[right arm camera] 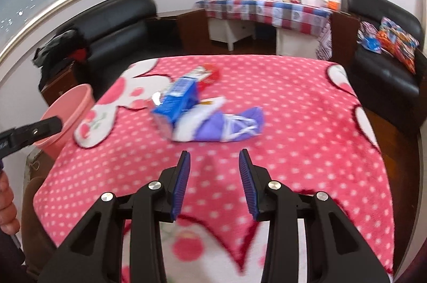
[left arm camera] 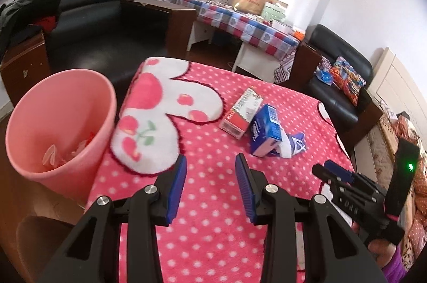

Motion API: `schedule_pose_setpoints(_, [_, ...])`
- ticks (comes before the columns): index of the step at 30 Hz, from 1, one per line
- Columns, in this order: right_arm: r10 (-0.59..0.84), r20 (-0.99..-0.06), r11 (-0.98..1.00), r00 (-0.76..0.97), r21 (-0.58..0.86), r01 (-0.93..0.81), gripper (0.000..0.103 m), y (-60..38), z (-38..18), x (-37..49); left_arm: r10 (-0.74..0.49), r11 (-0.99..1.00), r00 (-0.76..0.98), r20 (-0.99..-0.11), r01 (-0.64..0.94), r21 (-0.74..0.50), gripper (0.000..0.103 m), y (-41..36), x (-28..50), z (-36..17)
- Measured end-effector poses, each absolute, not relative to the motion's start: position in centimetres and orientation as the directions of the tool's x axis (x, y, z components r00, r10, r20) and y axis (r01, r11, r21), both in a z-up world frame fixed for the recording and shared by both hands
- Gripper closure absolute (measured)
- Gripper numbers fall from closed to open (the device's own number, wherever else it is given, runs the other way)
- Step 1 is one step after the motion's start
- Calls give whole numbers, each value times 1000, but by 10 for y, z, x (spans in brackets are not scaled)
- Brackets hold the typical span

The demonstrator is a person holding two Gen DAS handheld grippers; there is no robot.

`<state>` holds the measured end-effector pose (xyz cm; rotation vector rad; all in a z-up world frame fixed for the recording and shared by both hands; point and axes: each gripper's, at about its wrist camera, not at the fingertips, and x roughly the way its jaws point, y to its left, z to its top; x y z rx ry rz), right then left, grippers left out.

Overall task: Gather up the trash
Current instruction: 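Move both tools back over the blanket toward the blue tissue box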

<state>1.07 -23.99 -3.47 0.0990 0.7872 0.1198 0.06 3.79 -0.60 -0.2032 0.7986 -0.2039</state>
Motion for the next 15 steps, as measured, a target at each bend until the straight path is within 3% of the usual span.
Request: schedule_pose_setpoints(15, [286, -687, 934, 668, 356, -34, 64, -276, -41, 71, -270, 960, 662, -699, 133, -245, 66, 13, 25, -15])
